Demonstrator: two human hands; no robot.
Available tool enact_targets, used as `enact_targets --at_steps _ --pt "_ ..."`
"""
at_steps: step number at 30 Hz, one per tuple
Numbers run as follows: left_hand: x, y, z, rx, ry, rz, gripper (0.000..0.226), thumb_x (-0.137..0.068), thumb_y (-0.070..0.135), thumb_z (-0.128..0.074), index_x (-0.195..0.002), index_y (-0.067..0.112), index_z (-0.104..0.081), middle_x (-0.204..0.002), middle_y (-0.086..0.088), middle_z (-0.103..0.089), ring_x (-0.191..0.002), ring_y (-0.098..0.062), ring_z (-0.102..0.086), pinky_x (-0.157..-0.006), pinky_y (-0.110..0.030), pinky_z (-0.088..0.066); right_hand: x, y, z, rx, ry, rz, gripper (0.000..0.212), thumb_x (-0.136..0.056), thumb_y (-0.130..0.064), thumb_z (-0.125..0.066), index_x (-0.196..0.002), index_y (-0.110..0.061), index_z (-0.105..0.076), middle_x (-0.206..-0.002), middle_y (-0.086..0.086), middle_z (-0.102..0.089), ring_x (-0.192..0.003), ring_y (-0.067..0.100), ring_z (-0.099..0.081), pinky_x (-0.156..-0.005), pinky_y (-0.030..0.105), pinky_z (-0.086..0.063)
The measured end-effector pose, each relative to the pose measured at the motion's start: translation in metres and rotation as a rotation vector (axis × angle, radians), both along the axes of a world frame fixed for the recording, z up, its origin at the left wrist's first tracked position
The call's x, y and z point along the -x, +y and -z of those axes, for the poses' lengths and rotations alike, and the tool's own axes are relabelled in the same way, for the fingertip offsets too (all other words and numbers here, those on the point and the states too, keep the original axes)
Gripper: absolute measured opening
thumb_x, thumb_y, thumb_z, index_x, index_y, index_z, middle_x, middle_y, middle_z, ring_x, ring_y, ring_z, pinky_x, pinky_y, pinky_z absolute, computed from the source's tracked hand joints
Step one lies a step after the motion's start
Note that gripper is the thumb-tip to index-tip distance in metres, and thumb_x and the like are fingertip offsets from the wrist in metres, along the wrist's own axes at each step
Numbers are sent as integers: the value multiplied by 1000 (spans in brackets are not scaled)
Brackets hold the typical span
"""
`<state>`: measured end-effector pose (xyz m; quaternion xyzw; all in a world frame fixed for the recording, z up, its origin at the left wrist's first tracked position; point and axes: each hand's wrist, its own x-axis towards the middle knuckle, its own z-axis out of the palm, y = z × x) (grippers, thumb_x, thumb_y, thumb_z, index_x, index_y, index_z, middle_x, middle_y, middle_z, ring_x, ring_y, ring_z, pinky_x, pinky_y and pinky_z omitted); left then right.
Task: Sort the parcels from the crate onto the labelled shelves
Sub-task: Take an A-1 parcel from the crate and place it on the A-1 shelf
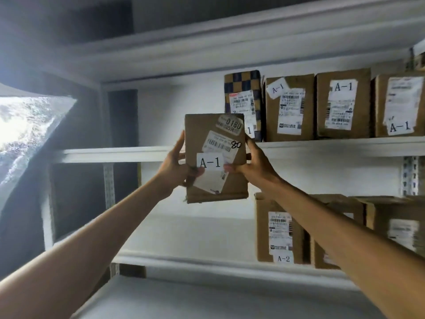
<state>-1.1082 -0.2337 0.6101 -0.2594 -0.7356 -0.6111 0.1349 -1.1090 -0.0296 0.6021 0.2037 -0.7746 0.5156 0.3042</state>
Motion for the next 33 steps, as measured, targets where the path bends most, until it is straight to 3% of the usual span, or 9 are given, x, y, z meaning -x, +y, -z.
enact_targets --at_steps 5,9,14,16,19,21,24,26,33 --pt "29 -14 -43 6 145 45 103 -74 -5 -72 -145 48 -19 -111 5 -65 -89 -14 -66 -54 -36 -59 21 -17 -46 -36 56 -42 90 -81 -10 -73 -149 -27 -18 -138 -3 -49 -128 19 -45 -91 28 -45" --pt "53 -21 -71 -41 219 58 98 -71 -7 -72 -144 40 -27 -115 3 -67 -92 -10 -68 -57 -37 -59 39 -23 -69 -129 122 -125 101 -76 -8 -77 -150 -27 -10 -129 -8 -50 -113 4 -51 -90 20 -50" --pt "84 -27 -99 -85 302 20 95 -71 -7 -73 -144 34 -29 -121 -4 -63 -106 -20 -63 -65 -36 -60 71 -30 -98 -122 169 -151 103 -79 -11 -75 -151 -29 -3 -138 5 -49 -125 21 -48 -102 40 -46" --pt "98 -27 -104 -91 336 9 94 -72 -6 -73 -145 33 -29 -122 -4 -62 -106 -20 -62 -65 -33 -60 83 -31 -110 -141 167 -150 104 -80 -9 -73 -151 -29 0 -138 2 -50 -124 17 -48 -101 34 -45" --pt "120 -26 -109 -121 351 -18 91 -74 -4 -74 -144 32 -30 -123 -6 -61 -107 -24 -62 -67 -35 -60 101 -33 -124 -170 162 -122 107 -80 -5 -73 -152 -28 3 -125 -9 -52 -119 11 -49 -84 13 -46" --pt "136 -26 -115 -114 362 -46 89 -74 -2 -74 -144 34 -31 -121 -5 -62 -107 -25 -63 -70 -39 -59 114 -36 -129 -159 181 -80 107 -79 -4 -73 -152 -28 0 -120 -11 -51 -116 9 -49 -82 11 -46" --pt "159 -28 -119 -91 370 -55 88 -75 0 -75 -143 34 -32 -120 -4 -63 -107 -27 -62 -78 -50 -58 133 -41 -125 -132 216 -3 100 -77 -4 -75 -151 -26 -10 -124 -5 -57 -113 10 -51 -93 27 -49" --pt "174 -30 -116 -95 364 -39 88 -74 -1 -74 -143 33 -31 -121 -4 -62 -108 -28 -62 -80 -52 -57 142 -45 -121 -138 236 86 96 -75 -7 -77 -149 -23 -18 -120 -5 -59 -109 12 -54 -82 19 -50" --pt "210 -31 -109 -117 373 -2 88 -77 1 -73 -146 32 -28 -114 4 -62 -93 -10 -64 -59 -26 -56 161 -64 -122 -341 377 612 78 -66 -22 -86 -127 -5 -42 -117 10 -58 -105 25 -59 -80 34 -55"
